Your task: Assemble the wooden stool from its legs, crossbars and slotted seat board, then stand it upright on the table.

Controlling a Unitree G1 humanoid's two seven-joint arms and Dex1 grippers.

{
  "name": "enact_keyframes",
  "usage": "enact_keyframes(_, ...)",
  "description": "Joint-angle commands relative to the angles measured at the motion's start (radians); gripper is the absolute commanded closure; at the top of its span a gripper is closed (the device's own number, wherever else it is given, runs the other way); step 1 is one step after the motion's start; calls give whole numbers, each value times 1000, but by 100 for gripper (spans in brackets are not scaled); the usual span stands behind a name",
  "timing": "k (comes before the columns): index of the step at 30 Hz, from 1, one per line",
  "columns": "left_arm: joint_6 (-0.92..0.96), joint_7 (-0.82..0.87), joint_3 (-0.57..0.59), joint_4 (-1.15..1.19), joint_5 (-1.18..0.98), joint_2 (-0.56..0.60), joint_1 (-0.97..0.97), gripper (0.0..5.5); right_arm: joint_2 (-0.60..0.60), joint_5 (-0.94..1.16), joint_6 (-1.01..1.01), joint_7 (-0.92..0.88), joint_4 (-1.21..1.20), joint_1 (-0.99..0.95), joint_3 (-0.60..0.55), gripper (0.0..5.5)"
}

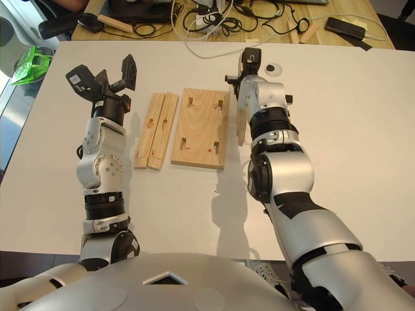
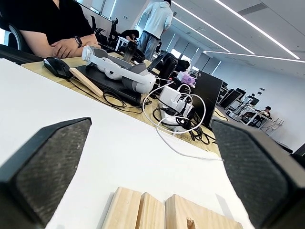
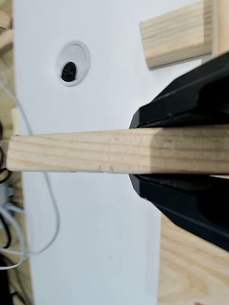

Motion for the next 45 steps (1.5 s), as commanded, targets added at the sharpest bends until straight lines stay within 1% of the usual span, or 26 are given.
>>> enact_keyframes(1, 9, -2, 3, 10, -2, 10, -4, 84, -25, -75, -3, 17, -259, 30, 107, 447)
enact_keyframes(4, 12, -1, 5, 12, -2, 13, -8, 84, -43, -127, -33, 49, -343, 48, 175, 448)
enact_keyframes(6, 30, 15, 16, 2, -13, 12, -18, 84, -67, -186, -99, 93, -368, 71, 258, 448)
enact_keyframes(8, 76, 38, 48, -19, -68, 0, -47, 84, -99, -255, -174, 141, -380, 100, 349, 448)
enact_keyframes(9, 118, 52, 71, -44, -130, -11, -74, 84, -126, -306, -232, 163, -387, 119, 409, 448)
enact_keyframes(12, 266, 101, 113, -121, -337, -46, -148, 84, -195, -434, -406, 193, -403, 174, 537, 448)
enact_keyframes(14, 362, 145, 123, -163, -481, -75, -180, 84, -234, -508, -528, 186, -414, 204, 599, 448)
enact_keyframes(16, 426, 195, 132, -189, -602, -103, -198, 84, -260, -566, -618, 168, -428, 221, 638, 448)
enact_keyframes(21, 442, 286, 124, -202, -703, -137, -189, 84, -269, -653, -729, 155, -464, 232, 674, 448)
enact_keyframes(26, 426, 314, 96, -182, -701, -133, -179, 84, -229, -700, -771, 150, -500, 247, 693, 448)
enact_keyframes(31, 428, 338, 75, -172, -709, -133, -186, 84, -214, -740, -819, 148, -496, 258, 710, 448)
enact_keyframes(37, 406, 367, 70, -175, -720, -134, -186, 176, -218, -759, -849, 154, -487, 273, 708, 448)
enact_keyframes(39, 383, 379, 65, -177, -689, -128, -191, 207, -217, -761, -849, 157, -487, 276, 705, 448)
enact_keyframes(43, 373, 394, 35, -184, -647, -119, -198, 276, -214, -762, -849, 163, -488, 275, 703, 448)
enact_keyframes(44, 374, 398, 27, -189, -646, -125, -194, 285, -214, -762, -849, 165, -489, 272, 703, 448)
enact_keyframes(45, 376, 402, 19, -195, -645, -133, -187, 308, -215, -762, -850, 167, -490, 270, 702, 448)
